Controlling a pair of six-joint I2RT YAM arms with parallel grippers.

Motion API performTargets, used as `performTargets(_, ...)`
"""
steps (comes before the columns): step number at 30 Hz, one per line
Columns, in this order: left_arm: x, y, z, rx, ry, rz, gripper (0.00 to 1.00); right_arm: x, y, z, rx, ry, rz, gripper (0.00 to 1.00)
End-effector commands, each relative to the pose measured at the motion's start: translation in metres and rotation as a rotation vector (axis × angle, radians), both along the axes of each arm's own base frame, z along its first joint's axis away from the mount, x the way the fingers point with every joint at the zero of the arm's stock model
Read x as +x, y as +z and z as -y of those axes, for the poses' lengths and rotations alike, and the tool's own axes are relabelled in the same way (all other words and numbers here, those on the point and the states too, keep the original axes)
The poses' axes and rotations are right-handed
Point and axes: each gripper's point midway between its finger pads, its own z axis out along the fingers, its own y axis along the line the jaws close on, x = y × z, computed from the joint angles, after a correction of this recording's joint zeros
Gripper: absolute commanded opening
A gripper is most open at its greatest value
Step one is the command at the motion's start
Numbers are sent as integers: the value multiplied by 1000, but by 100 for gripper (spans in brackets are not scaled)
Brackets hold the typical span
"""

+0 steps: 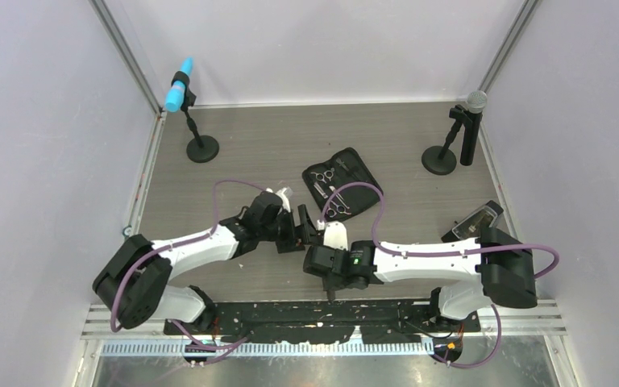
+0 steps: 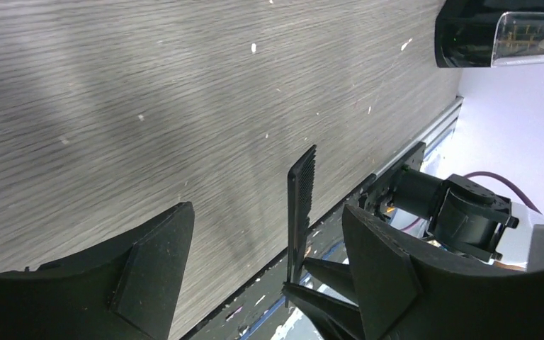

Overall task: Sort the hair-cutting tools
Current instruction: Pick up the comb at the center of the board, then move the hairdressing tool bag to the center of the board.

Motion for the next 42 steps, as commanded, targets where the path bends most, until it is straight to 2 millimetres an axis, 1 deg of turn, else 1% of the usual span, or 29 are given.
performTargets(1,9,24,31,-120,-37,47,76,12,21,-12,76,-2,59,5)
performTargets(3,8,17,37,-116,-44,30,66,13,21,-12,81,-3,61,5)
performTargets(5,4,13,43,-122,-53,13,51,15,21,-12,83,-3,64,5)
performTargets(6,4,12,45,-129,-53,7,39,16,22,-12,83,-3,67,5)
performTargets(8,3,11,49,-147,-51,-2,25,19,23,-13,87,-2,74,5)
performTargets(12,6,15,48,-165,-36,18,1,23,24,-13,99,1,88,5)
performTargets(13,8,17,46,-164,-28,33,0,24,25,-14,107,1,92,6)
performTargets(15,15,19,39,-143,-5,59,0,30,29,-14,127,5,109,13)
performTargets(16,19,19,32,-126,10,72,0,36,30,-13,132,4,118,20)
performTargets(17,24,19,25,-107,28,84,0,40,34,-12,140,4,128,24)
performTargets(18,30,21,16,-93,45,104,0,50,36,-8,139,-1,144,32)
performTargets(20,41,21,-3,-61,89,121,0,68,44,2,134,-10,184,42)
performTargets(22,50,24,-23,-22,128,146,0,90,52,15,123,-18,232,46)
performTargets(23,54,27,-33,-6,148,160,0,106,52,25,102,-24,246,46)
performTargets(24,58,31,-40,4,163,180,0,115,54,27,102,-25,257,47)
performTargets(27,64,36,-68,49,216,185,0,155,58,46,51,-32,303,49)
performTargets(28,65,39,-76,55,230,191,0,165,57,45,35,-30,306,49)
performTargets(29,65,40,-83,63,243,194,0,177,57,50,7,-19,319,50)
performTargets(30,65,42,-90,70,256,197,0,186,55,46,-10,-10,318,50)
performTargets(31,65,44,-96,77,267,202,0,199,61,44,-14,4,334,50)
performTargets(32,64,47,-101,79,274,212,0,206,48,44,-41,32,304,50)
performTargets(33,64,48,-106,87,284,213,0,215,54,36,-26,45,314,50)
performTargets(34,61,47,-110,97,288,209,0,219,41,33,-41,76,286,49)
performTargets(35,61,49,-114,103,292,212,0,228,47,25,-26,88,301,49)
performTargets(36,60,50,-116,108,293,214,0,231,36,21,-37,118,277,49)
performTargets(39,57,54,-121,129,290,228,0,246,23,2,-23,175,252,49)
performTargets(40,57,54,-122,138,288,229,0,246,16,-4,-15,203,230,48)
performTargets(41,56,55,-124,146,288,231,0,250,13,-12,-5,216,224,48)
performTargets(42,55,54,-125,154,288,232,0,248,10,-19,19,241,206,48)
